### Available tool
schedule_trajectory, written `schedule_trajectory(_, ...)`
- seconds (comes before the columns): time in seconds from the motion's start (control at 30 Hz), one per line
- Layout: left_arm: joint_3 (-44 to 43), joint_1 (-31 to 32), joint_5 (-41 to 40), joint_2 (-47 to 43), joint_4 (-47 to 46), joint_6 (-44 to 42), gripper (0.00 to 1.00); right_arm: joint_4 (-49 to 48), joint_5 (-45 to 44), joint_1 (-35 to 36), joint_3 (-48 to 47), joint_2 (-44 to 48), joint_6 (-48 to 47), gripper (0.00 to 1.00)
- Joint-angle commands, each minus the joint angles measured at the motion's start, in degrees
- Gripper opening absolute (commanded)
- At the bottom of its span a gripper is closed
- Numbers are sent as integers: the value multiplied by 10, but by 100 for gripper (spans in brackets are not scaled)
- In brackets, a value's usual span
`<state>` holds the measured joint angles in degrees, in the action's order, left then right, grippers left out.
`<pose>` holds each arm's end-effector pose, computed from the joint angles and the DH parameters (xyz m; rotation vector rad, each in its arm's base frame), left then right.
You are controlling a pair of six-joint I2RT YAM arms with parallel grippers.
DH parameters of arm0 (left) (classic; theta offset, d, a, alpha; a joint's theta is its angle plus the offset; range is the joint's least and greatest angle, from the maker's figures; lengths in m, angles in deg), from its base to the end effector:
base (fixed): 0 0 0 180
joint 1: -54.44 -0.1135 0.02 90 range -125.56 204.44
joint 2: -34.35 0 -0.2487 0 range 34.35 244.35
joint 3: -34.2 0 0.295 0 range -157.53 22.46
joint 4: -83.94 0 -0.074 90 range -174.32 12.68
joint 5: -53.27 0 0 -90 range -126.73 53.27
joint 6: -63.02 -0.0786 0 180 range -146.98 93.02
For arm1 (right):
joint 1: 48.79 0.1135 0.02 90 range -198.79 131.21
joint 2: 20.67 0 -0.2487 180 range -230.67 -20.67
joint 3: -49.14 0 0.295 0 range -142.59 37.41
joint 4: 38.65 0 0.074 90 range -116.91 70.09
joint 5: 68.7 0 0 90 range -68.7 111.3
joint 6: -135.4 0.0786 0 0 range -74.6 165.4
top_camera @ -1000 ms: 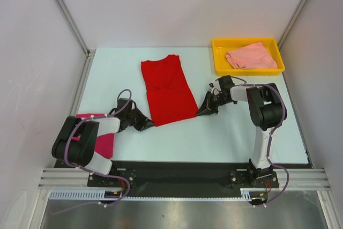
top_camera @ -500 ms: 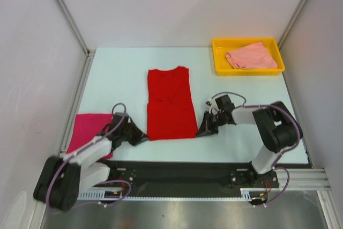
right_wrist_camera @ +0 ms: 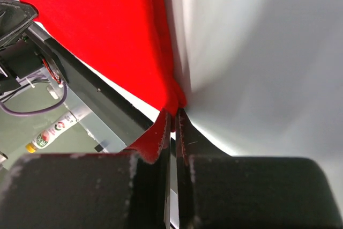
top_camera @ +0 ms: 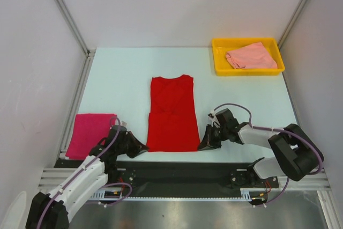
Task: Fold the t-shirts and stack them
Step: Fold the tshirt
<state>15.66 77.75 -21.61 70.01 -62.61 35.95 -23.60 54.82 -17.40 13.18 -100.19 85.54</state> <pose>0.1710 -0.0960 0.0559 -0.7845 2.5522 -0.9116 0.2004 0.1731 0.0357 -0.0227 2.8208 1.1485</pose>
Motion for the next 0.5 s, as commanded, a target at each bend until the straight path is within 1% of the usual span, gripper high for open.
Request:
schedule_trajectory(0.0,-14,11,-40,12,73,-18,0,10,-34,13,13,20,11,0)
schedule_trajectory(0.23,-37,21,-35,-4,85,-20,0,18,-38,28,9,46,35,0)
schedule_trajectory(0.33,-64,23,-33,11,92,-34,0,36,-42,27,-14,62,37,0)
schedule_trajectory(0.47,-79,24,-29,37,85,-40,0,45,-38,28,-39,44,31,0)
